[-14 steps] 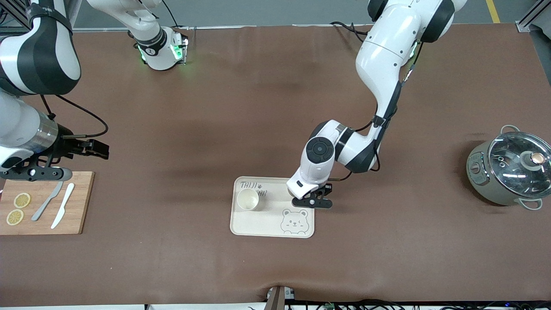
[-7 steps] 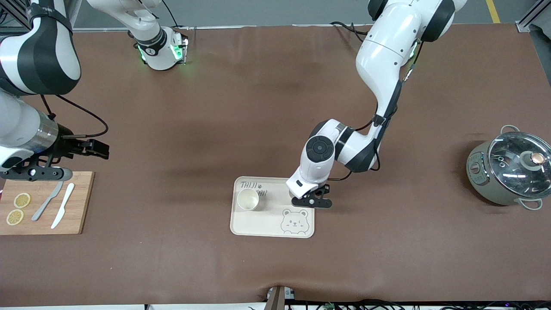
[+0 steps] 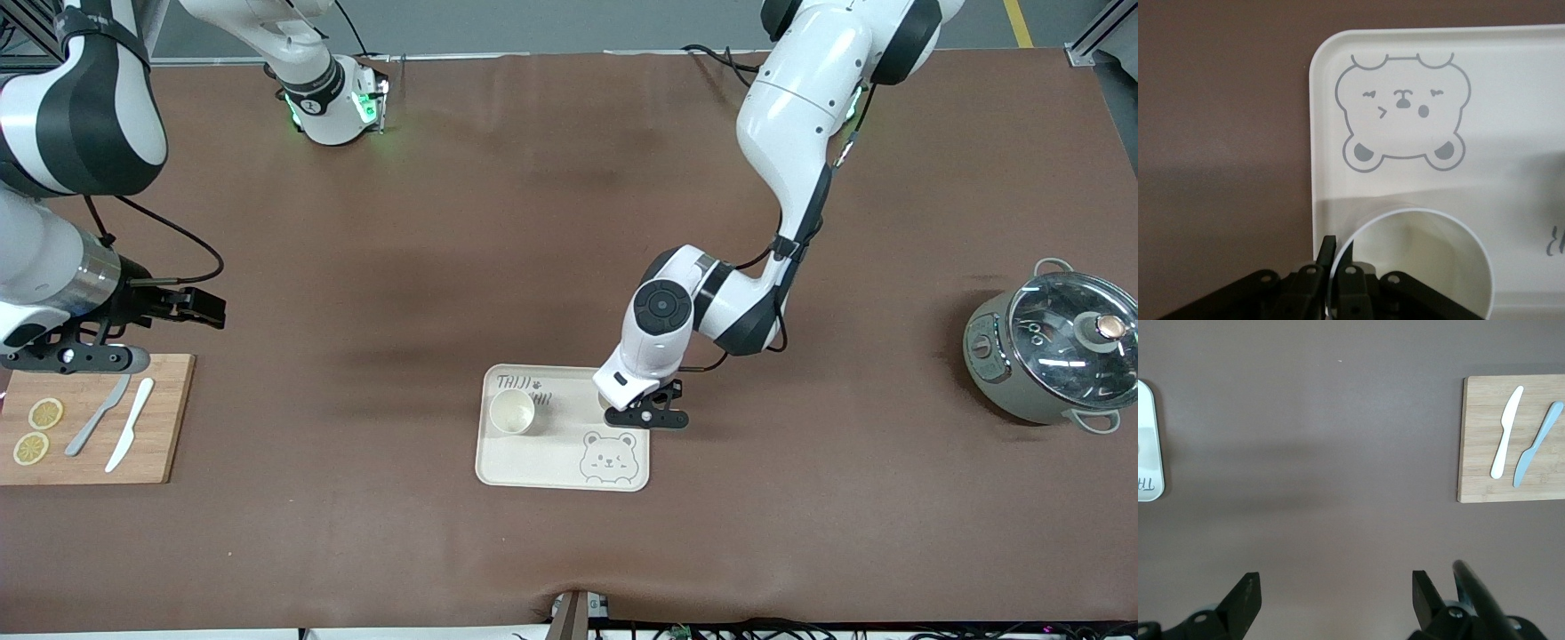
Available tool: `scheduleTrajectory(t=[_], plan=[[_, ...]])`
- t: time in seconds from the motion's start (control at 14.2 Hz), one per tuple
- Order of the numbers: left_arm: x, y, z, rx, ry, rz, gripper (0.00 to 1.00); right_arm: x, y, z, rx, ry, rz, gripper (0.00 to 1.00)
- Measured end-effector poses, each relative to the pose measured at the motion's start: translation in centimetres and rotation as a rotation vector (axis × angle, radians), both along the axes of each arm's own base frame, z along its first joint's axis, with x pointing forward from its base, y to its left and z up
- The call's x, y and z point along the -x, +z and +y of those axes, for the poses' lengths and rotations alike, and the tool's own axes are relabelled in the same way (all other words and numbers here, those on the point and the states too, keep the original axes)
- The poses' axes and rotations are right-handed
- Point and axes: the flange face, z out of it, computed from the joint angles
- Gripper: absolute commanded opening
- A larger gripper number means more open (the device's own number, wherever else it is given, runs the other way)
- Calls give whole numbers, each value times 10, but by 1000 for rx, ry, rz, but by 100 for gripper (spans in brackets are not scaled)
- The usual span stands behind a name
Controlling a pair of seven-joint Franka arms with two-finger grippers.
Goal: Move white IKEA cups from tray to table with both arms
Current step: 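Lift the cup and carry it toward the steel pot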
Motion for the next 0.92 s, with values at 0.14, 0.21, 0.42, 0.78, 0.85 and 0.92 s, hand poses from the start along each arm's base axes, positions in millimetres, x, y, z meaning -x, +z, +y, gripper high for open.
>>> scheduleTrajectory(t=[0.14, 0.21, 0.42, 0.78, 0.85, 0.92], plan=[[0, 13, 1, 10, 20, -10, 0, 0, 0, 0, 0, 0, 0, 100], [0, 20, 1, 15, 23, -17, 0, 0, 0, 0, 0, 0, 0, 100], [3, 40, 3, 23, 24, -28, 0, 0, 0, 0, 0, 0, 1, 100], [13, 95, 26, 26, 35, -34, 0, 0, 0, 0, 0, 1, 1, 100], [16, 107, 33, 13, 29, -19, 0, 0, 0, 0, 0, 1, 1, 100], [19, 120, 40, 1, 21, -6, 0, 0, 0, 0, 0, 1, 1, 100]])
